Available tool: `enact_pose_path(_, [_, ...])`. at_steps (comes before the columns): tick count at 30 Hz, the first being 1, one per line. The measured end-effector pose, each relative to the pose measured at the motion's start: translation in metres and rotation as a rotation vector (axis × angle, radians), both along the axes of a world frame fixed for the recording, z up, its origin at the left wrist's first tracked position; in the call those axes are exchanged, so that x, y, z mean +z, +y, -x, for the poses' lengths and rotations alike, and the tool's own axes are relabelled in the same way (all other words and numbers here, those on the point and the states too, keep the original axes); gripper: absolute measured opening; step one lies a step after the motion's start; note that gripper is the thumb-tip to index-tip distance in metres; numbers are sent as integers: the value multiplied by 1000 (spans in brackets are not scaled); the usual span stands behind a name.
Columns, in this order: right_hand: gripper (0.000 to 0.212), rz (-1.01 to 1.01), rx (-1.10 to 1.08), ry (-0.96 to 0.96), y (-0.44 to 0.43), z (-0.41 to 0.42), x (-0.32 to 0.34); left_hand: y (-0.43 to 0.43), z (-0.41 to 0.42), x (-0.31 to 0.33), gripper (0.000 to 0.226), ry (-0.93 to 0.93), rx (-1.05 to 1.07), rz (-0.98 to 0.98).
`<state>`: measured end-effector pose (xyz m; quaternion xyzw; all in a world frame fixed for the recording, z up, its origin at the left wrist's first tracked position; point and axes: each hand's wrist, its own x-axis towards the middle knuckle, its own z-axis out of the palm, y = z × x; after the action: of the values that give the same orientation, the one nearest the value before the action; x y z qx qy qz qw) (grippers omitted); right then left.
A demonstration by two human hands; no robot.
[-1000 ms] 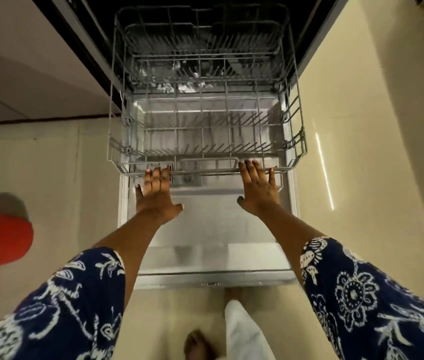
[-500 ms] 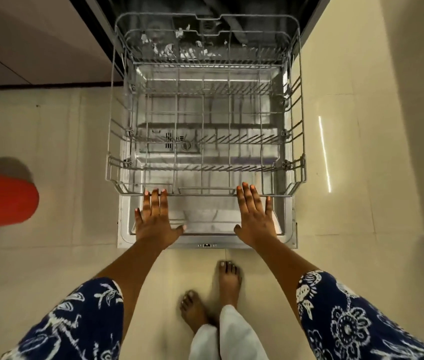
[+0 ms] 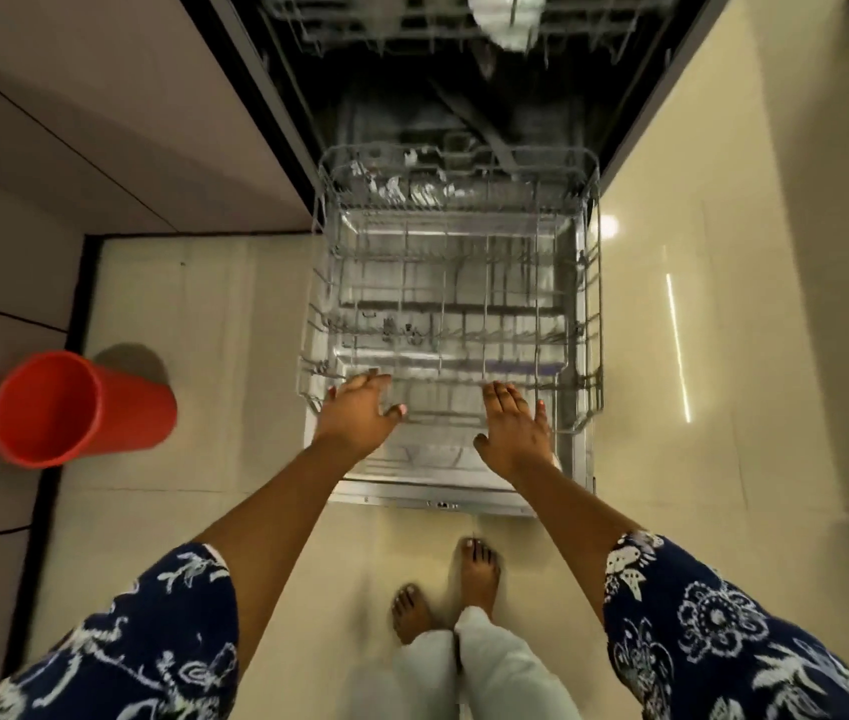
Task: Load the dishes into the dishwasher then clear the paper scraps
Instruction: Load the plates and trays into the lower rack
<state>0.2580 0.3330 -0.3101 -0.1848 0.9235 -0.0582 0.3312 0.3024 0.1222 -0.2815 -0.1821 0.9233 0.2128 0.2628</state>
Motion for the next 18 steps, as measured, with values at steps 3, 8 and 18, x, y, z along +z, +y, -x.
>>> enact_pose_path(3, [60,100,30,63,-31,14,86,-18,4,93,47,150,132,-17])
enact_pose_path(8, [40,265,112,149,-111,37,214,-86,-12,216,34,471,509,-82])
enact_pose_path(18, [24,693,202,250,-372,90,352,-319,-2,331,14,975,808,-108])
